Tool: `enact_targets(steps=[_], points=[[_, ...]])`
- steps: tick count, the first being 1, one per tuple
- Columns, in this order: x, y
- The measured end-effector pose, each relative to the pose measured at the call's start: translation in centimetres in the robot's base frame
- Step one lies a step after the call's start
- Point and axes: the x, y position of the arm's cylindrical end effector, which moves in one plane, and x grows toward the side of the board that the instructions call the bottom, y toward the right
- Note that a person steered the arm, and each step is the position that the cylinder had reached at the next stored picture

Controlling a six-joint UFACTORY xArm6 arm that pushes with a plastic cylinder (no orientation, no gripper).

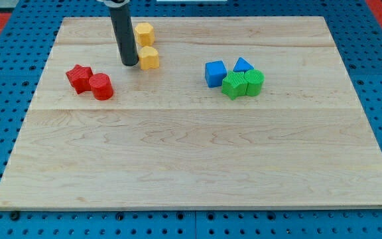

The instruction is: Push the blue blocks vertically below the yellow blocks

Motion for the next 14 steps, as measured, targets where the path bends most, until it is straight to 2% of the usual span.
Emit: enact_targets(steps=[1,2,3,4,5,6,7,8,9,10,13,14], points=[[4.5,6.6],[5.3,12.6],[2.0,14.4],[-3.1,17.7],[-3.1,25.4],[-0.2,28.0],[1.2,27.5],[2.6,20.9],[2.5,17.2],[0.4,21.0],[0.1,6.8],[1.3,7.0]])
